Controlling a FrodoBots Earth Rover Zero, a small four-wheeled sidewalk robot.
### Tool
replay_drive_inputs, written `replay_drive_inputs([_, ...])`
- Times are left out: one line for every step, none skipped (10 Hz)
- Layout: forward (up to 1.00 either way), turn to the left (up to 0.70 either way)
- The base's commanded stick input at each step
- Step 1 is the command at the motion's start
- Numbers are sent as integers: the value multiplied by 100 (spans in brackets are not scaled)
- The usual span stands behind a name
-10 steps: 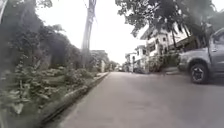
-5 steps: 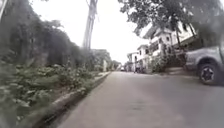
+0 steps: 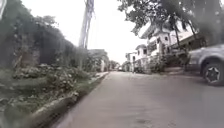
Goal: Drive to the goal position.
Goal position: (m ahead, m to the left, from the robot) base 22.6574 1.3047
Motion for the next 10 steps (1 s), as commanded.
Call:
replay_drive_inputs([70, 0])
replay_drive_inputs([70, 0])
replay_drive_inputs([70, 0])
replay_drive_inputs([70, 0])
replay_drive_inputs([70, 0])
replay_drive_inputs([70, 0])
replay_drive_inputs([70, 0])
replay_drive_inputs([70, 0])
replay_drive_inputs([70, 0])
replay_drive_inputs([70, 0])
